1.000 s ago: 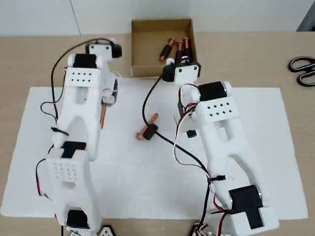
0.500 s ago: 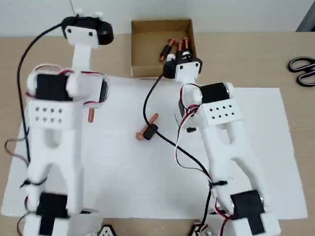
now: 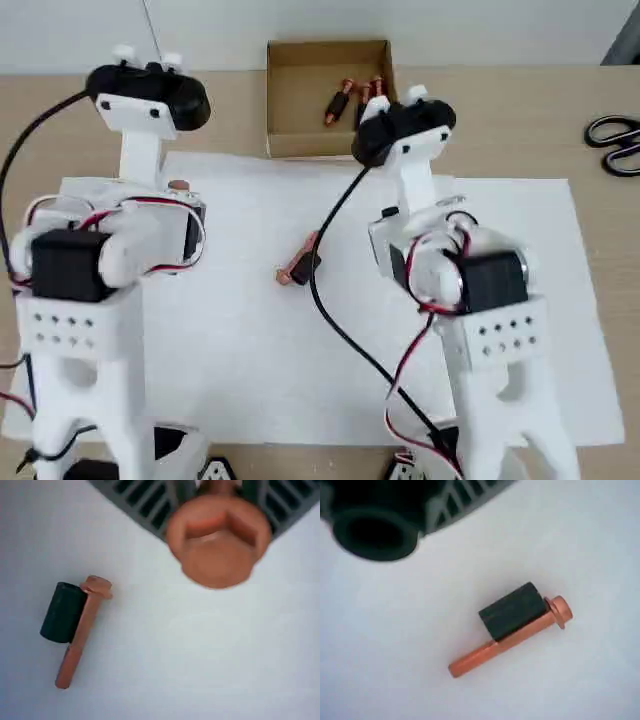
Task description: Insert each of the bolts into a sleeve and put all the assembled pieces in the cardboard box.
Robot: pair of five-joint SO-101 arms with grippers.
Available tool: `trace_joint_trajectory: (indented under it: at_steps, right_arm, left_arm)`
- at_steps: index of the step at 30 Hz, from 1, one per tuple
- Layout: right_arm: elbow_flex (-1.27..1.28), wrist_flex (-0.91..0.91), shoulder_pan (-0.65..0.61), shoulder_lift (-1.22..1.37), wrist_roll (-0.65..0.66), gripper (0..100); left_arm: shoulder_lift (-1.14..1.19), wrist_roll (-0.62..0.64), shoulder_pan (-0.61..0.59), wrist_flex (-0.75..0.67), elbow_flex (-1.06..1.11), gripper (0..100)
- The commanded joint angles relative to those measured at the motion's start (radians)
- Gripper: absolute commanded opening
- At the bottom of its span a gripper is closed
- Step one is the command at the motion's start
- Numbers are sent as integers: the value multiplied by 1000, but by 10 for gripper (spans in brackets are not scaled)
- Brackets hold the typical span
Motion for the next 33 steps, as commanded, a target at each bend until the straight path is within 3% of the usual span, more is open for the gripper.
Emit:
trace_joint_trajectory:
  at_steps: [1,7,22,30,33]
  right_arm:
    - [80,-65,4,-114,6,4]
    - [281,-177,8,-251,8,4]
    - [632,-492,4,-664,6,4]
    - [825,-769,-48,-690,2,4]
    - [896,-783,-88,-691,0,4]
  left_arm:
    - [-71,49,49,-26,1,6]
    - [-84,138,146,-49,5,6]
    - [-83,173,150,-101,15,6]
    - [-92,180,213,-293,206,6]
    - [-92,258,219,-331,217,6]
